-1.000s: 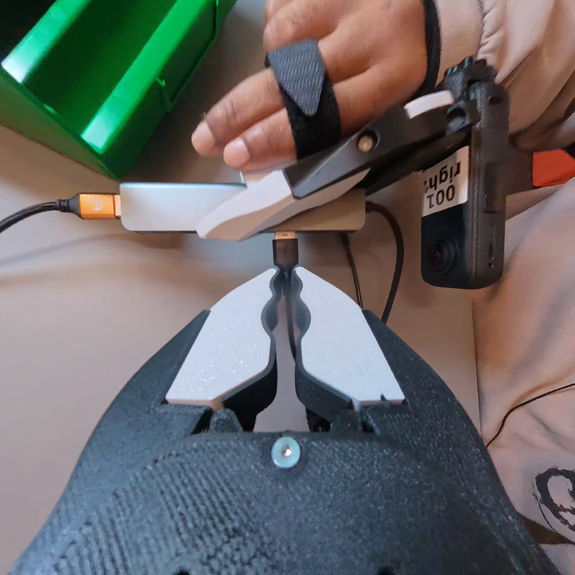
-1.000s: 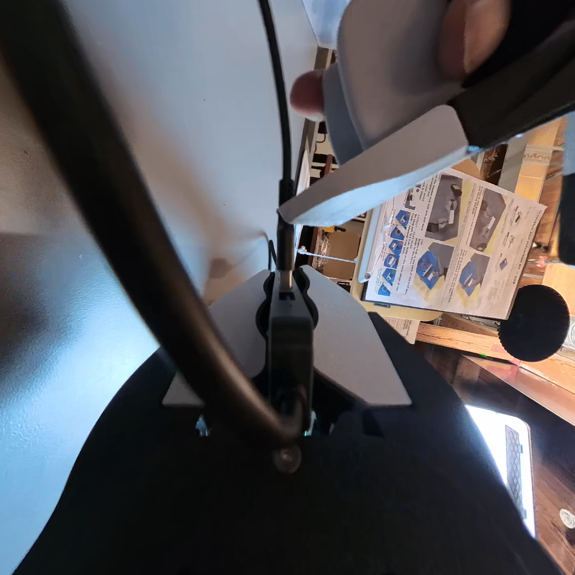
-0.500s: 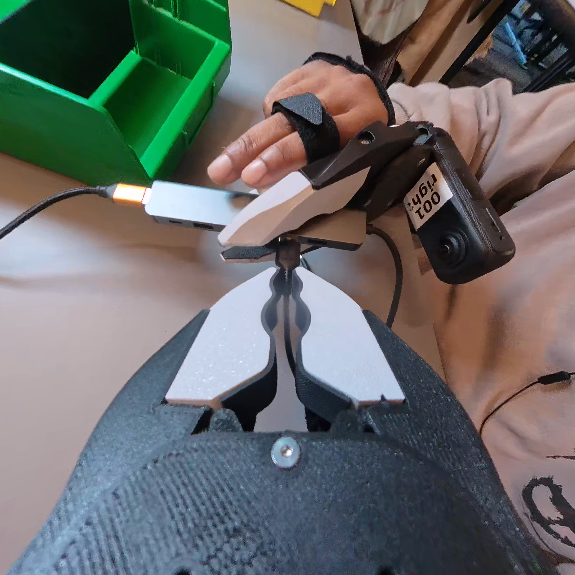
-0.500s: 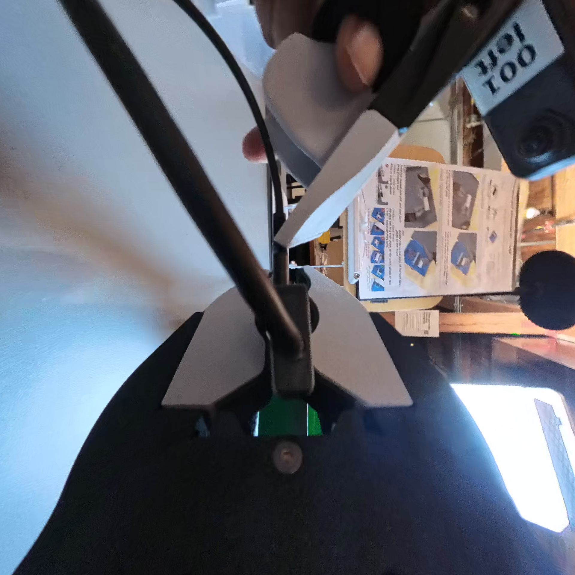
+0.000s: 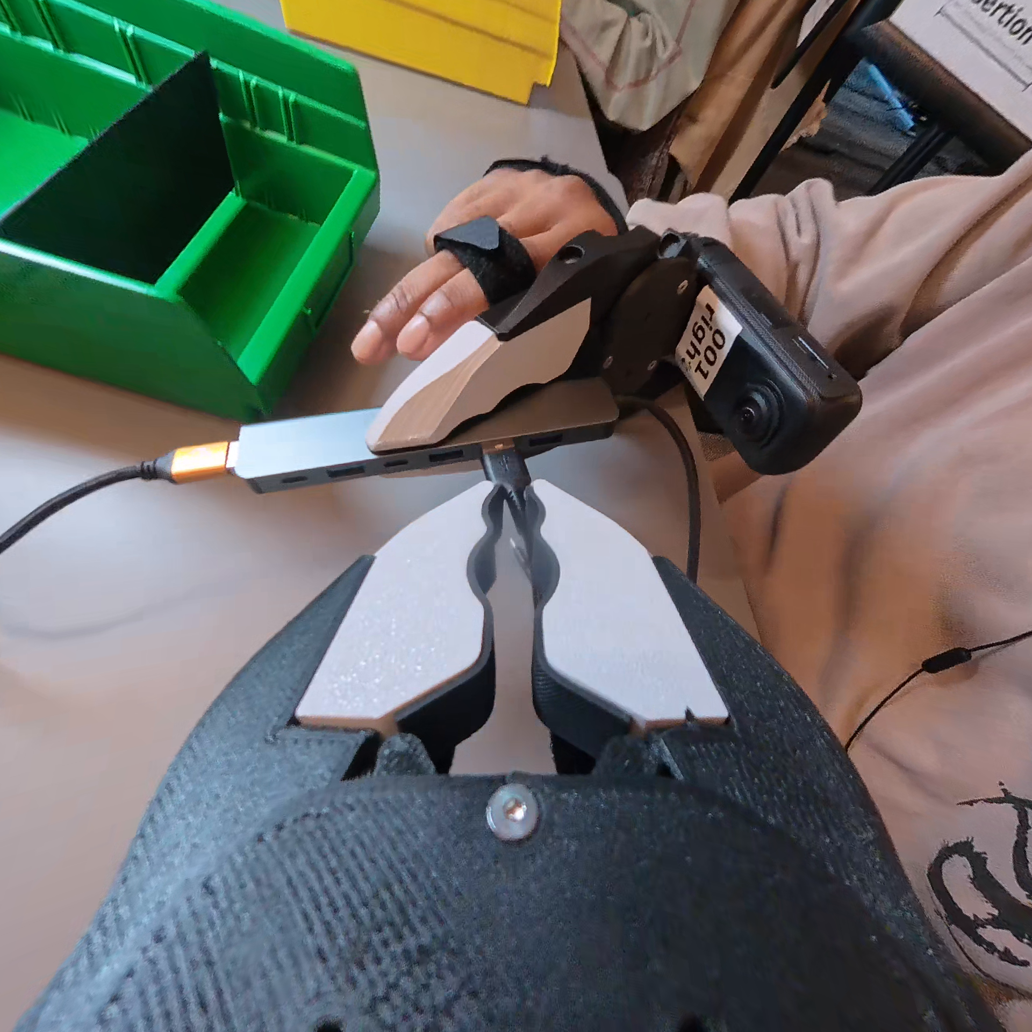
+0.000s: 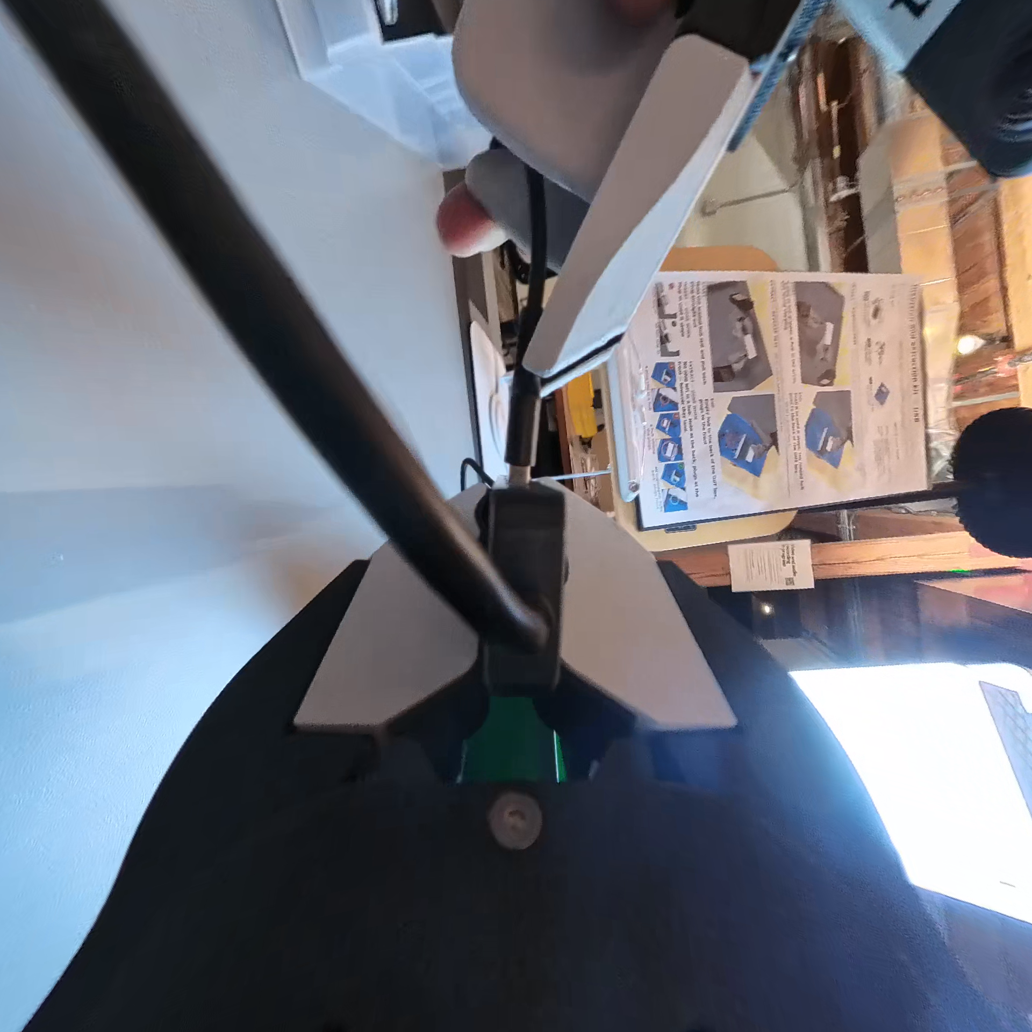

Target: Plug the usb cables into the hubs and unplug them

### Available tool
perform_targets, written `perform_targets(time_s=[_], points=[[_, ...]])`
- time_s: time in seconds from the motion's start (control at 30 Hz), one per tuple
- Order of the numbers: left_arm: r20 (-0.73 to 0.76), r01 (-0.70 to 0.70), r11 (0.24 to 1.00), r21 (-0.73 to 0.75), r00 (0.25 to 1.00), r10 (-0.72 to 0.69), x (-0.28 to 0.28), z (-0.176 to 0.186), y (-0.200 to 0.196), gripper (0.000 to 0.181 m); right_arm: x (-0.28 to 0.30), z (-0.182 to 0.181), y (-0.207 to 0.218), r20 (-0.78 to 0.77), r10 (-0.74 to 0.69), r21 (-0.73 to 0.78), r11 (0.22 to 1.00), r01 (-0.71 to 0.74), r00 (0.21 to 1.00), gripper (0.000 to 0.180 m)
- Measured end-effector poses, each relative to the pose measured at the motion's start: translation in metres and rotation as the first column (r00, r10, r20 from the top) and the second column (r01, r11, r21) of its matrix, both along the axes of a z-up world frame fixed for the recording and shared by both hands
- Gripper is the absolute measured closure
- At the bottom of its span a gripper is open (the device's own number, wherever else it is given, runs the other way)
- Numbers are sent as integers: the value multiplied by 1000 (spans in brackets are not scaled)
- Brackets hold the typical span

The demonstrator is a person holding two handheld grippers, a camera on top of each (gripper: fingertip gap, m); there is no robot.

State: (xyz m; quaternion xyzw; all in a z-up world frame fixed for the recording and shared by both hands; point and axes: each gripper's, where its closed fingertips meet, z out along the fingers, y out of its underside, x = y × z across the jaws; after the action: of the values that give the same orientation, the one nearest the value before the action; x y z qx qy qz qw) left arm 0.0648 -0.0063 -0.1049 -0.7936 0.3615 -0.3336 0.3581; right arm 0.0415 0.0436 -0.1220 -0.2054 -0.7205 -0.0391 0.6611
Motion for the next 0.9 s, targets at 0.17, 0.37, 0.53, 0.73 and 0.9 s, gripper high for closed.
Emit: perform_targets(time_s=[0.17, 0.37, 0.53, 0.73, 0.9], points=[[73, -24, 989, 149, 997, 13, 1, 37, -1, 157, 1, 22, -12, -103, 67, -55, 996, -73, 992, 168], [222, -364, 808, 463, 930, 291, -69, 110, 2, 159, 34, 99, 11, -357, 74, -399, 889, -223, 931, 168], [127, -487, 780, 394, 869, 479, -120, 38, -6, 164, 74, 181, 91, -412, -109, -625, 756, -194, 905, 168], [54, -464, 825, 323, 879, 473, -114, -26, -11, 164, 85, 193, 227, -126, -442, -678, 692, 248, 888, 167], [4, -433, 818, 377, 885, 466, -111, -29, -12, 164, 81, 121, 311, 181, -631, -552, 570, 609, 755, 167]])
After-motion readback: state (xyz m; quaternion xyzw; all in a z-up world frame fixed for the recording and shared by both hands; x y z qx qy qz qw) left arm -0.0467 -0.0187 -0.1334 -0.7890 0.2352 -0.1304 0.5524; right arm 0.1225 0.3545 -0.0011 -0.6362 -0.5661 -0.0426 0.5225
